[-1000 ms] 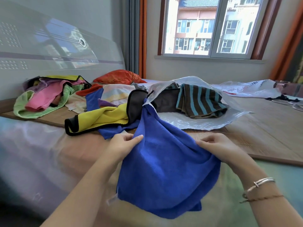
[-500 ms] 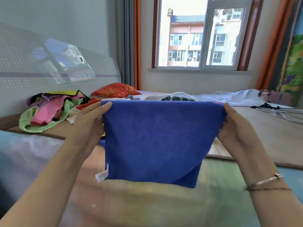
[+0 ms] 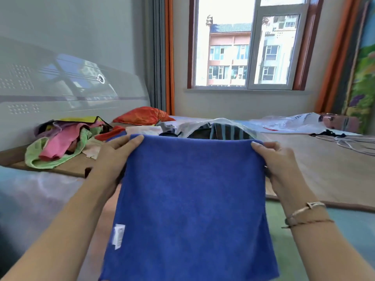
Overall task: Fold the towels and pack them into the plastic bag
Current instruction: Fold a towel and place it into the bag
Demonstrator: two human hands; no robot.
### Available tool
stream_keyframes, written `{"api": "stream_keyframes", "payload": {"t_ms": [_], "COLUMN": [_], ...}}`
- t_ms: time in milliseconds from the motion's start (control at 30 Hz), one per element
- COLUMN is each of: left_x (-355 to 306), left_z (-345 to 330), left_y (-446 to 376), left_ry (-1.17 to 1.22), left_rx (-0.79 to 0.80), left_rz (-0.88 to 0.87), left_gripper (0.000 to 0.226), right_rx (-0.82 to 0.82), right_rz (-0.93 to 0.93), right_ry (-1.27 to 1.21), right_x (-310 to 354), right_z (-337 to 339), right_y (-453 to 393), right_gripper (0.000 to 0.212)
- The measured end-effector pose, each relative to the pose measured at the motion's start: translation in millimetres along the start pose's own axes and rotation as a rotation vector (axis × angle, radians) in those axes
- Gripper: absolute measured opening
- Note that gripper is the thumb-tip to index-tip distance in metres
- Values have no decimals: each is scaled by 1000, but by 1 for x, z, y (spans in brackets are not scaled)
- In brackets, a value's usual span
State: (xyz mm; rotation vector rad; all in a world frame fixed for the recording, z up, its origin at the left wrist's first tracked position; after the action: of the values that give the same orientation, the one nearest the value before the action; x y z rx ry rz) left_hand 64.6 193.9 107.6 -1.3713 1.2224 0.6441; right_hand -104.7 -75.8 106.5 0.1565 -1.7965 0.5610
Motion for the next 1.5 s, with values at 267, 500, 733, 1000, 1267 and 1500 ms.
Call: {"api": "stream_keyframes", "payload": {"t_ms": [267,500,733,1000,1267,1500], "left_x": [93,112,131,106,136,128], "left_z": [-11,-26,-39,-72,-91,-93], "left_y": [-32,-65,-45,53,98,77], "left_ry": [-49,-437,-1076,-670,-1178,-785], "left_rx": [-7,133,-83,696,816,693], "left_rz": [68,-135,-281,-360,-741,-357], "left_gripper": [11,32,71,23,55,13], "right_rx": [-44,202,126,424,820,847], "right_rz": [21,79,42,-143,-332,-155], "right_ry": [287,298,764,1060,969,819], "right_x": [-72,-93,-101,-69,-76,-85], "right_z": [-22,-57,-25,22,21,12], "right_y": [-45,-65,-52,16,50,51], "right_gripper": [19,28,17,15,14,25]}}
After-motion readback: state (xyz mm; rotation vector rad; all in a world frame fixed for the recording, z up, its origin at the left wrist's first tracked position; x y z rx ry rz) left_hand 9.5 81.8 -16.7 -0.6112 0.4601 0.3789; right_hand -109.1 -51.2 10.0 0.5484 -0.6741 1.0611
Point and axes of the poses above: each hand's wrist, its own y-axis away from the middle knuckle, its own z-axis out of the back of the hand, x = y × z, the point moved 2 cm from there along -y, towards the middle knuckle, and after that the axes turned 5 degrees about -x, right-handed, at the moved point
